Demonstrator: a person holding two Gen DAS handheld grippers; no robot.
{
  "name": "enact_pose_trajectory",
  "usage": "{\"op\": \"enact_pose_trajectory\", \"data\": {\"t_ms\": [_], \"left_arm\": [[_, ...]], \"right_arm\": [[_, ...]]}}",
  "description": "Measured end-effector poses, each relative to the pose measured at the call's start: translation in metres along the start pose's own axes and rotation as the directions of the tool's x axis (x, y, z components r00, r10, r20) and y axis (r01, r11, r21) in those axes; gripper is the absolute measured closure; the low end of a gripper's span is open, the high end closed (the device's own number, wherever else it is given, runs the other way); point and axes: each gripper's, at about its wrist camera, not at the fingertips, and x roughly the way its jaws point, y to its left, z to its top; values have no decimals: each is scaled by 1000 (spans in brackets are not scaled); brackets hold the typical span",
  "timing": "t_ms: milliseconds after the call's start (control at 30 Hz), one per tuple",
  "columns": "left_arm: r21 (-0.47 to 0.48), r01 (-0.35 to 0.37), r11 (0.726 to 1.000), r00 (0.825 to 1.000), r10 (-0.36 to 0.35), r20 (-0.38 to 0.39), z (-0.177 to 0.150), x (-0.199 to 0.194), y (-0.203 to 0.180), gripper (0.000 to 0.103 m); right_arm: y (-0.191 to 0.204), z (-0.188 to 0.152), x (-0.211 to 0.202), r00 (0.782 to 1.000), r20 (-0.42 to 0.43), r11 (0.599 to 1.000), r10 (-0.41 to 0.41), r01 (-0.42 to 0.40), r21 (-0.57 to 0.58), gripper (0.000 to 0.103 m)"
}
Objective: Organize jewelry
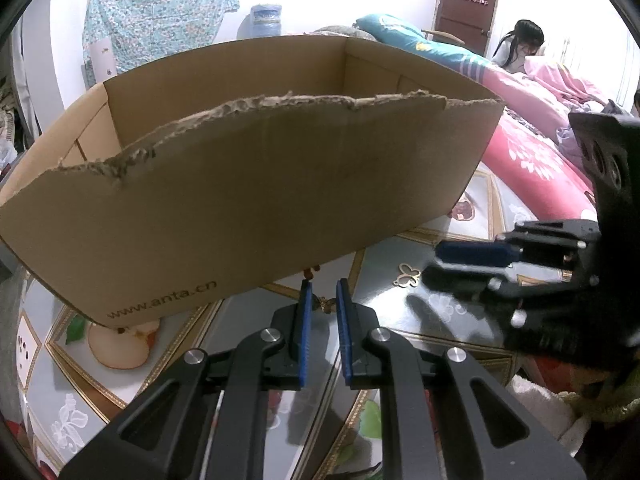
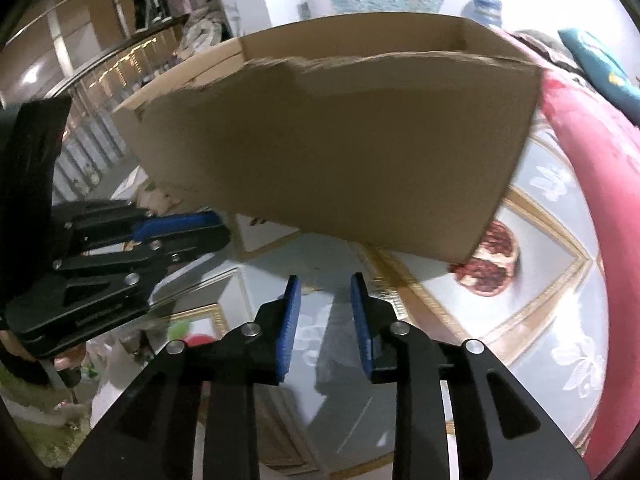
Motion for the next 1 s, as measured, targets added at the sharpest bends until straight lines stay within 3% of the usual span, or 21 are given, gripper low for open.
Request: {"op": "enact_pose_trajectory", "data": {"t_ms": [533,1000], "left_arm": [[-9,1,1000,1000,-1,1,0,1,2,91],[-10,2,1000,1000,-2,1,0,1,4,91]], "right_arm": [[25,-10,7,994,61,988,-92,99,-119,78],[37,-11,14,997,43,981,-61,68,-183,85]]}}
